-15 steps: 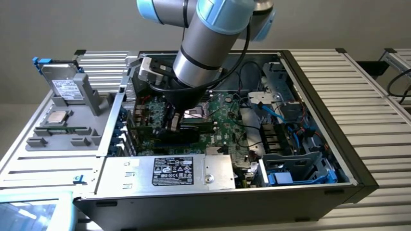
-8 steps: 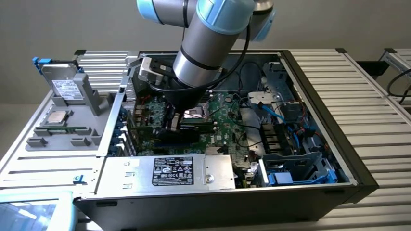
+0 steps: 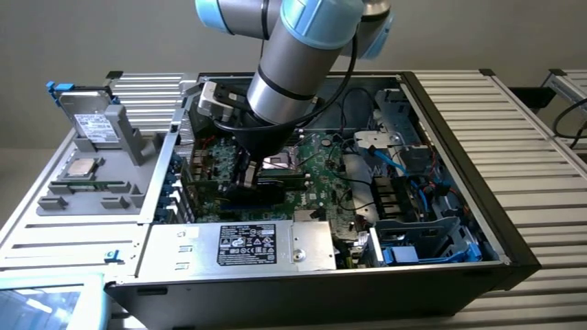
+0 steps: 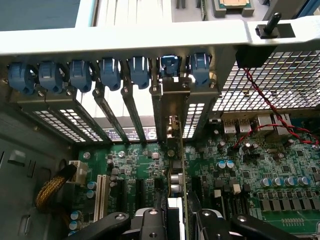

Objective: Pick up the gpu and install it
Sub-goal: 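Insert the gpu into the slot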

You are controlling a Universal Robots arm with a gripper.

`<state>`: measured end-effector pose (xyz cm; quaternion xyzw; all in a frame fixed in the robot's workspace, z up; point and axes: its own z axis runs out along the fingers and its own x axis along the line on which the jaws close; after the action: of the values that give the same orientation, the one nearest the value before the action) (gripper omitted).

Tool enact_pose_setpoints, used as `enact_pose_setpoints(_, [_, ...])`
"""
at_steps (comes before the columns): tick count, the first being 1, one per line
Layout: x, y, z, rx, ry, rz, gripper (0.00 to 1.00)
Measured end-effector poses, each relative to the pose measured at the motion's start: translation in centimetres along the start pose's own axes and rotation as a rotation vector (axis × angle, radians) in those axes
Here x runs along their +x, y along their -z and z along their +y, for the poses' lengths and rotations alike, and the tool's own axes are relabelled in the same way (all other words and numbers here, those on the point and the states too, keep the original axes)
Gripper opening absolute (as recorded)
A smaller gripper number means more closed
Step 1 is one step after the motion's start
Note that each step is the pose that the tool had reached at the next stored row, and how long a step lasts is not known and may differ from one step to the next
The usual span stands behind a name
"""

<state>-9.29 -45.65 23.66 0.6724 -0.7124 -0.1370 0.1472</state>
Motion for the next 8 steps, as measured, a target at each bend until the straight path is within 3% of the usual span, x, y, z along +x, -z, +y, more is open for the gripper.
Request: enact_pose_setpoints(8, [0.0, 0.05, 0.02, 0.0003, 0.0, -0.0004, 0.28])
